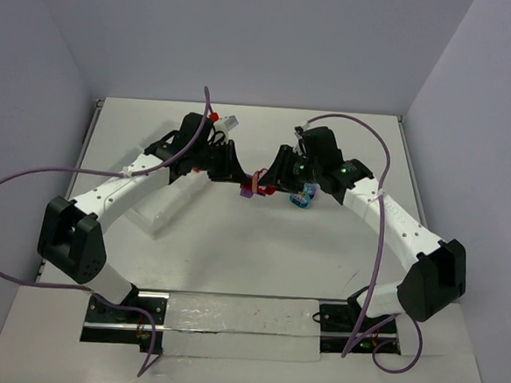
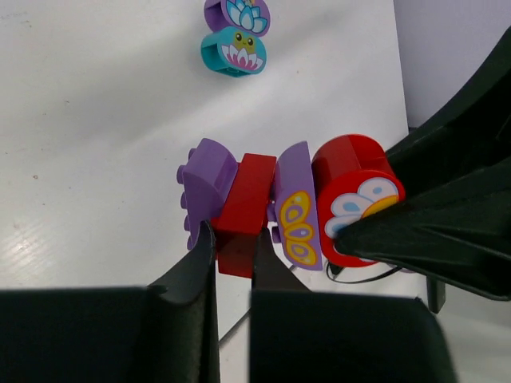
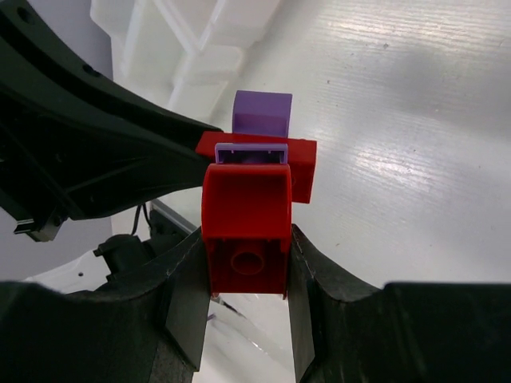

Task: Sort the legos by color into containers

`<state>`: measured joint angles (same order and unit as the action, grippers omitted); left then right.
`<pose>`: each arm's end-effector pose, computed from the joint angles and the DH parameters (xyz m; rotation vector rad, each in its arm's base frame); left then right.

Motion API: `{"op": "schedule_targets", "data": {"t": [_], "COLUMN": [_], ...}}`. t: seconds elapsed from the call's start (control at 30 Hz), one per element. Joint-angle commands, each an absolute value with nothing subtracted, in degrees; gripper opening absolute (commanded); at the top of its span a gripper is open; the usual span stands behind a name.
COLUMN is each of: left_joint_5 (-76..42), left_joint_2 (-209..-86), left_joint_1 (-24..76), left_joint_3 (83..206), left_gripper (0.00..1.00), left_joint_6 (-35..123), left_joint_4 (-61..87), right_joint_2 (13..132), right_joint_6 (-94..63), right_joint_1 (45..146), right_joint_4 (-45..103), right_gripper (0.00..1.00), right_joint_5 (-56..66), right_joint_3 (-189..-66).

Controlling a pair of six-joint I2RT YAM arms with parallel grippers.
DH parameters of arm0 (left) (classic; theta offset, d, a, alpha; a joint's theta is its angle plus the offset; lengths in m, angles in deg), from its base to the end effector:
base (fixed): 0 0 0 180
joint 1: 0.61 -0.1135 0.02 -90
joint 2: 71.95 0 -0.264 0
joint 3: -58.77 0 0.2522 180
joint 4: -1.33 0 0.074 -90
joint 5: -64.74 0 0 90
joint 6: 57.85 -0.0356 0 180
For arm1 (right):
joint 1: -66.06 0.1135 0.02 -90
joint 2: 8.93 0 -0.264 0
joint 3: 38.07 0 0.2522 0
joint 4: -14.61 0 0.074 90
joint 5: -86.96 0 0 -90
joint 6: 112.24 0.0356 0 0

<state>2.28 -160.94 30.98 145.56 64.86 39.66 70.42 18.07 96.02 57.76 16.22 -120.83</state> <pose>0.2875 -0.1961 0.2992 0.2504 2.4308 -1.0991 0.2590 0.1628 0.3192 0.0265 2.4312 0.9906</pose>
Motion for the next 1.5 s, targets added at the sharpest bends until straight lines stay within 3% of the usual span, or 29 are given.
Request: {"op": "schedule_targets", "data": {"t": [0.0,0.53,0.83,1.1,1.2,1.3,1.33,1.47], "left_joint_5": [-0.8,-6.8,-2.9,-5.3,-6.0,-6.4,-6.3,-6.0], "left_joint_2": [-160.9,-159.5,-158.6,-158.0,-157.9,-158.1,-158.4,-158.8], "left_joint_1": [31.0,25.3,21.0,20.8,20.8,20.8,20.8,20.8], "left_joint_3": [149.2,153.9,156.0,155.3,154.3,154.2,154.2,154.1], "left_gripper": [0.0,0.0,0.0,0.0,0.0,0.0,0.0,0.0], "left_joint_6": [64.7,64.8,70.5,77.3,81.0,83.9,84.4,85.5], "left_joint_4": [41.3,46.9,45.3,43.0,41.1,40.7,40.7,41.0], "right_joint_2": [67.5,62.2,70.9,79.8,83.1,83.6,82.8,79.5], "right_joint_6": [15.7,12.3,9.2,10.4,10.6,11.2,11.3,10.9], "right_joint_1": [95.5,93.6,97.7,101.4,102.2,103.4,103.5,103.7], "right_joint_4": [58.1,63.7,60.7,55.5,54.5,55.4,56.0,59.2], "right_gripper": [0.0,0.0,0.0,0.14,0.25,0.59,0.77,0.86], "right_joint_5": [13.3,5.4,-2.4,-7.6,-7.8,-9.4,-9.8,-11.7], "right_joint_3": [-123.1,-119.5,-112.6,-107.9,-106.7,-107.3,-107.7,-112.3]}}
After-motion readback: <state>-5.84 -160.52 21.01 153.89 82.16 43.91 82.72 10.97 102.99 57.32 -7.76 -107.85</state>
